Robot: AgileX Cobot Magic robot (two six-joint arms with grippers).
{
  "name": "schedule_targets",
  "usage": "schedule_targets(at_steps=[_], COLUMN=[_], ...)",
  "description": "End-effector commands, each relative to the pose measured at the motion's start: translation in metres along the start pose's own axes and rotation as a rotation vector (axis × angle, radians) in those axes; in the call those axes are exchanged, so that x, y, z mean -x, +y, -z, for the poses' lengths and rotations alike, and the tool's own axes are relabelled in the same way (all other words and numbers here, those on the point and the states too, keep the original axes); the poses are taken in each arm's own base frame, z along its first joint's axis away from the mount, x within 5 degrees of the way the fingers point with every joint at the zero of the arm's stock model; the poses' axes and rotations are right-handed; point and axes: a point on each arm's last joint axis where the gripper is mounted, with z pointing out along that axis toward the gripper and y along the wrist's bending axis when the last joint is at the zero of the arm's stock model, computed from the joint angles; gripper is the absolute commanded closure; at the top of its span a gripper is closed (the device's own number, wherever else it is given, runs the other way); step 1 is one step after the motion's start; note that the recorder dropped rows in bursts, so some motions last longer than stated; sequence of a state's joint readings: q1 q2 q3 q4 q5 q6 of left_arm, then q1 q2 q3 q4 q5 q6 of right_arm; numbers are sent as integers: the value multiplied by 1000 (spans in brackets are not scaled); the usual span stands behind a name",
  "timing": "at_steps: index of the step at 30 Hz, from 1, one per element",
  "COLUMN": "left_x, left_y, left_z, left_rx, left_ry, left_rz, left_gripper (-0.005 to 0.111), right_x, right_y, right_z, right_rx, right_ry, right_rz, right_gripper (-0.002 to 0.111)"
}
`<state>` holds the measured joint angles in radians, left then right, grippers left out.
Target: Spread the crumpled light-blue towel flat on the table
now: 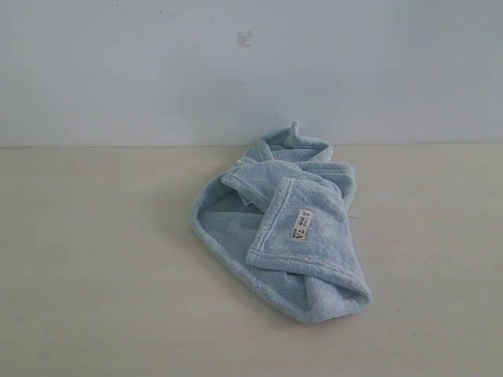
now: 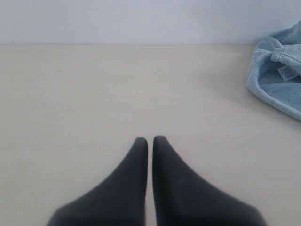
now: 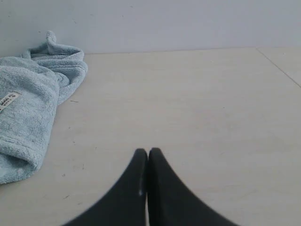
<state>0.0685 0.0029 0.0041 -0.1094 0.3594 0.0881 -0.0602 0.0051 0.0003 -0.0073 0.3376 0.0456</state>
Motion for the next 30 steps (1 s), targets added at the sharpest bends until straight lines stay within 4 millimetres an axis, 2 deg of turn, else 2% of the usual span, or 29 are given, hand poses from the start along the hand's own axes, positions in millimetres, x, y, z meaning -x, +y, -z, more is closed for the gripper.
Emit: schedule_targets(at_steps=[1,15,22,26,30], left_x=[3,3,3,3,3], left_y=[0,0,0,0,0], left_z=[1,1,1,1,1], left_rx=[2,2,2,2,2], left_ry=[-22,-22,-22,-22,-22], left_rz=[-2,-2,-2,-2,-2], left_gripper=[103,103,103,103,103], right_x=[1,1,3,14,36], right_y=[0,0,0,0,2], right_z=[0,0,0,1,8], right_rx=[1,1,-5,-22,-48], right_ry=[-10,-10,-38,-153,-412], right_rz=[4,4,175,351,321], right_gripper=[109,109,109,109,109])
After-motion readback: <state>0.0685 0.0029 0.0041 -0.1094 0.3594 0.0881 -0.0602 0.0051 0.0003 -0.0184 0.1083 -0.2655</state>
